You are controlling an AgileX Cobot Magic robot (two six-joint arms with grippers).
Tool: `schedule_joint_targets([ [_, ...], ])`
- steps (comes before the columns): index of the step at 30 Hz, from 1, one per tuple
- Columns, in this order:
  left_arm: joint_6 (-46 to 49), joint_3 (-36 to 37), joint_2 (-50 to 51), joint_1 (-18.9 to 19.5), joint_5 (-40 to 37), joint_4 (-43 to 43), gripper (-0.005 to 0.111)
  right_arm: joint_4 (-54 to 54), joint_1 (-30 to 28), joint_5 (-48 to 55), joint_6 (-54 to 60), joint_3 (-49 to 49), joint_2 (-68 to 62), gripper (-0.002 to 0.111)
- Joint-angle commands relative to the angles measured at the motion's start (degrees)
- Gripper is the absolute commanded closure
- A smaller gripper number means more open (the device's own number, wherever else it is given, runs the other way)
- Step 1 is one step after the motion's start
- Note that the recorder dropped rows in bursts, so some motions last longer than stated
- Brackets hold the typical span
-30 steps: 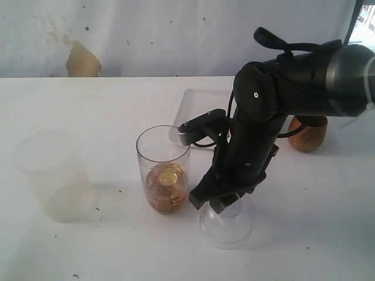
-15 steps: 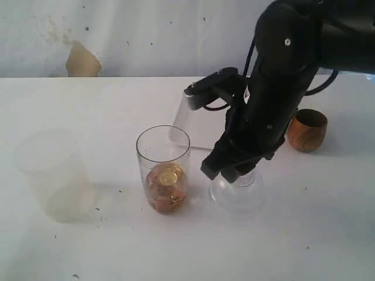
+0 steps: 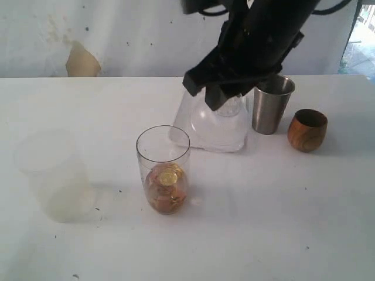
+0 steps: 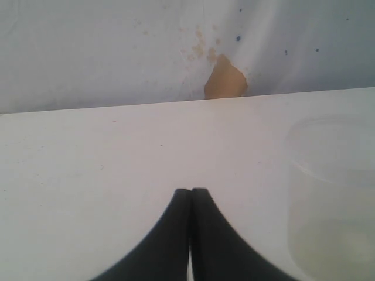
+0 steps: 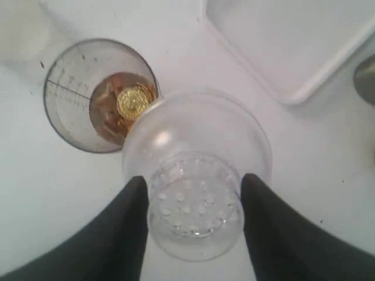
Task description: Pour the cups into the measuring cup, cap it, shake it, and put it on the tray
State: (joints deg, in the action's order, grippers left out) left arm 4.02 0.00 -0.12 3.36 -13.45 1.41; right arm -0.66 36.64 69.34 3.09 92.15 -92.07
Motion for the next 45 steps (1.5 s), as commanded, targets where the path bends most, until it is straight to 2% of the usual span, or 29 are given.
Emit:
schedule_joint_targets([
  [1, -0.11, 0.00, 0.12, -0.04, 0.18, -0.54, 0.107, -1.67, 3.85, 0.62, -1.01, 6.69, -3.84, 0.108],
  [3, -0.11, 0.00, 0.12, -0.04, 0.18, -0.54, 0.107, -0.82, 5.68, 0.62, -1.01, 9.93, -7.49, 0.108],
  [7, -0.11, 0.00, 0.12, -0.04, 0.18, -0.54, 0.107, -1.08, 5.67, 0.62, -2.03, 13.71, -11.16, 0.108],
  [18, -0.11, 0.00, 0.12, -0.04, 0.18, -0.54, 0.107, -4.89, 5.67, 0.62, -1.80, 13.98, -11.59, 0.108],
  [28, -0.11, 0.00, 0.12, -0.04, 0.18, -0.54, 0.107, -5.34, 5.67, 0.62, -2.42, 10.04, -7.04, 0.108],
  [45, -0.11, 0.00, 0.12, -0.04, 0.18, -0.54, 0.107, -5.23, 5.67, 0.62, -3.09, 6.67, -7.37, 0.108],
])
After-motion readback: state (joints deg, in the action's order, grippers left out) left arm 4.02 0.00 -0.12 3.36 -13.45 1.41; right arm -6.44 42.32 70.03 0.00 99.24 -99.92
